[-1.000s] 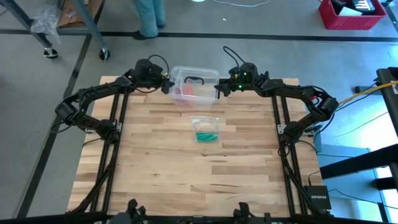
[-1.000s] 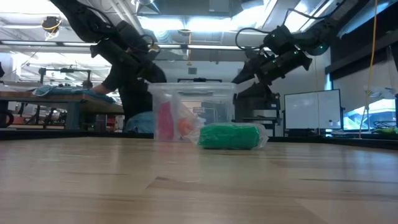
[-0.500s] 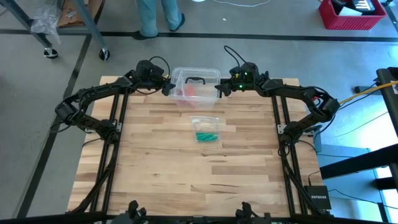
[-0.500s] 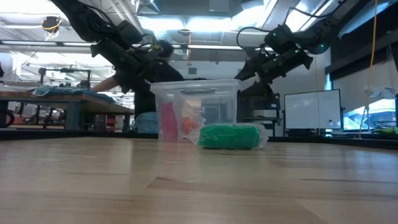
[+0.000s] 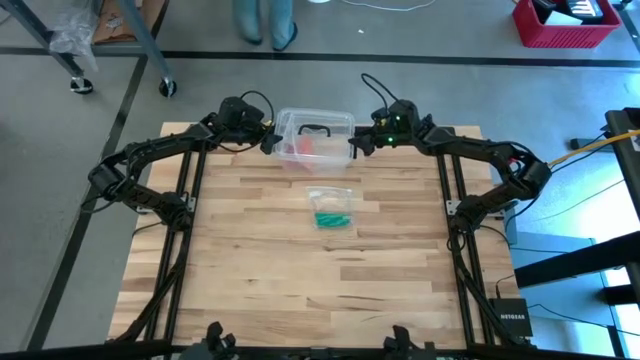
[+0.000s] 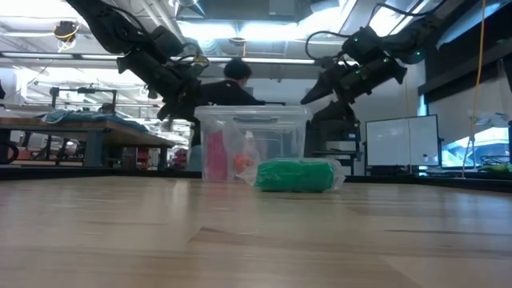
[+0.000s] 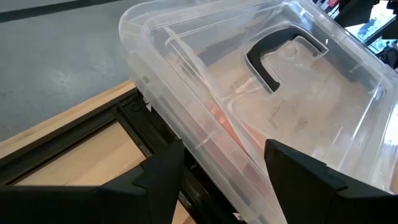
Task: Roll bandage
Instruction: Open the transparent bin
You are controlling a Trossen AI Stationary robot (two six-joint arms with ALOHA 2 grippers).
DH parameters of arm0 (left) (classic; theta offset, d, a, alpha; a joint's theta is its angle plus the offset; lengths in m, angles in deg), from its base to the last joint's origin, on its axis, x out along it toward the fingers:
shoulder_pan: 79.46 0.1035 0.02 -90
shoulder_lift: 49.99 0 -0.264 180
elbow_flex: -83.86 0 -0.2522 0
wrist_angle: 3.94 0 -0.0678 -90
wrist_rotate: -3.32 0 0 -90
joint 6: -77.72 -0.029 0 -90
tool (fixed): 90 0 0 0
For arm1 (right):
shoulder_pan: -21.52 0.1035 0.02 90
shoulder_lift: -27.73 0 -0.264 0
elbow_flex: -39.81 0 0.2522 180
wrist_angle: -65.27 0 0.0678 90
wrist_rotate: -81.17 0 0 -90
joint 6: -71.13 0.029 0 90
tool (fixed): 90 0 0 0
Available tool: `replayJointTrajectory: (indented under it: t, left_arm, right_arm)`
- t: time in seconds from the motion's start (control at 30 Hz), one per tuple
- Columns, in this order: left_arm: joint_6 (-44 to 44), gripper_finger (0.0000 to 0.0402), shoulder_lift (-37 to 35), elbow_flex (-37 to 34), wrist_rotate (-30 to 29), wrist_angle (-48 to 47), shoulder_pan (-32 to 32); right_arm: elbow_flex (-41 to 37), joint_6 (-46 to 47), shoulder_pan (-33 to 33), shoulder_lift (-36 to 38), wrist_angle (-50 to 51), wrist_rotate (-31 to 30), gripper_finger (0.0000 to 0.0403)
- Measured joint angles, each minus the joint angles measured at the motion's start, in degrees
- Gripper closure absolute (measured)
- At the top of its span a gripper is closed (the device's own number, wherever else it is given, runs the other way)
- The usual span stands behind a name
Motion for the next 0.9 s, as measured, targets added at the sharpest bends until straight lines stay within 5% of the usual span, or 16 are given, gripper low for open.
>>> replayJointTrajectory:
  t: [0.9]
  left_arm:
    - [0.78, 0.0188, 0.00, -0.04, -0.20, -0.28, 0.02]
  right_arm:
    - [4.46, -2.02, 1.48, -0.88, 4.44, 2.20, 0.0123]
